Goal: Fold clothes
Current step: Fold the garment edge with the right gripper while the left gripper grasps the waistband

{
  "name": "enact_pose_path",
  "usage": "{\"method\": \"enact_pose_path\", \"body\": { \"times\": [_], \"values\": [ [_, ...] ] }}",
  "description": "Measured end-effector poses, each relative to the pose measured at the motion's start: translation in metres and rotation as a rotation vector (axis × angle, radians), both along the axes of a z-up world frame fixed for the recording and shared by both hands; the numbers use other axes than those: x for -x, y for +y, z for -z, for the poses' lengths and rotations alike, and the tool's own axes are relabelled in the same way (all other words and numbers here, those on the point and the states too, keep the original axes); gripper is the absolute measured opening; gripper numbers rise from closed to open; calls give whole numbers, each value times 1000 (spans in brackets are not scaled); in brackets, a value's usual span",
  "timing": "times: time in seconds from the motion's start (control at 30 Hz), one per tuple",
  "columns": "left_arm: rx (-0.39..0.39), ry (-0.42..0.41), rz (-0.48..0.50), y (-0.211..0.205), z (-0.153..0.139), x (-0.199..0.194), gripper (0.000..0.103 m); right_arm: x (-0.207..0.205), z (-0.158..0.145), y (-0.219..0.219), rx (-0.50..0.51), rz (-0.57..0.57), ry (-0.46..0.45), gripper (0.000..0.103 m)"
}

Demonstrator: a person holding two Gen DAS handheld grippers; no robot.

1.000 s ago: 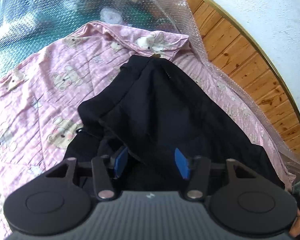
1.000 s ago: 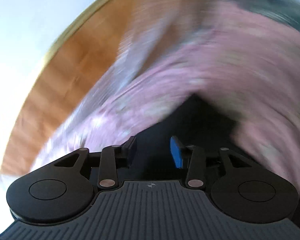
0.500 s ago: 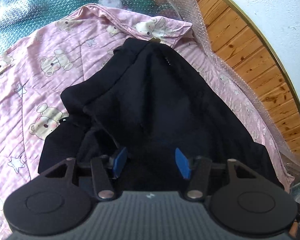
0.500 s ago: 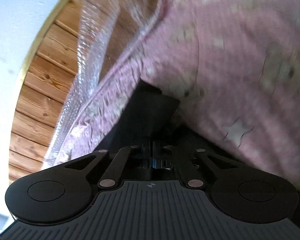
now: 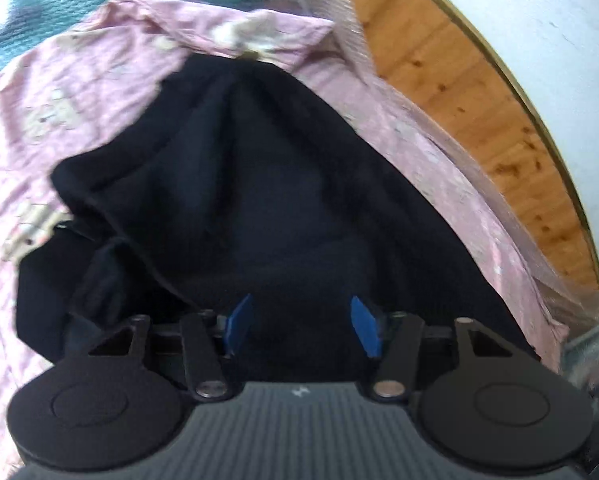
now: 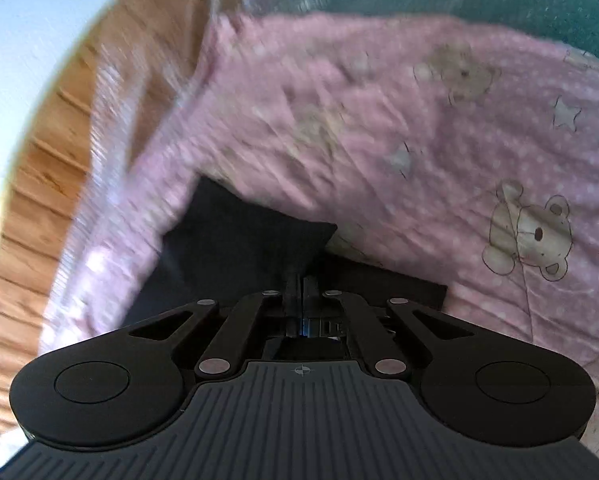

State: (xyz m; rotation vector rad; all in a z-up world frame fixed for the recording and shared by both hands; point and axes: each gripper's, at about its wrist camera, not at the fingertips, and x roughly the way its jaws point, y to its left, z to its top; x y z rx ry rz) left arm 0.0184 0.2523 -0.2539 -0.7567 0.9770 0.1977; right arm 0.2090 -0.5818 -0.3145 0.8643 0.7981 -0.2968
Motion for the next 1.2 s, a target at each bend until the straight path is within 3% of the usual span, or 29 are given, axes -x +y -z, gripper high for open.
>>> {"method": "enact_pose_path", "body": {
  "times": [0.13,0.3,0.4,0.43,0.47,0.5,0.57,0.63,0.7,0.9,1.07,1.2],
  "values": [
    [61,0,-48,-10,13,12,65,11,-37,-2,45,44,-89,0],
    [167,9,-213,-8,43,37,67,14,-21,-6,24,-4,-13,2],
    [198,-23,-281,-4,52,46,69,18,-14,7,-3,-65,1,16],
    [203,-35,-298,-1,55,44,70,20,-13,12,-7,-81,3,25],
    [208,-47,-316,1,57,42,73,19,-9,17,-16,-99,9,45],
    [210,-53,-328,3,60,39,73,18,-5,22,-24,-117,15,53],
    [203,-49,-336,6,66,26,72,14,3,31,-27,-140,25,53],
    [193,-49,-332,7,71,12,62,6,12,36,-33,-156,15,53],
    [188,-69,-288,5,67,-1,2,-1,19,34,-36,-137,8,53],
    [230,-291,-201,6,16,5,1,-18,30,18,-75,-63,-32,52],
    [216,-296,-221,18,13,3,1,-16,27,10,-125,-12,-30,52],
    [211,-300,-224,21,12,1,1,17,21,21,-215,-31,-39,52]
  ]
}}
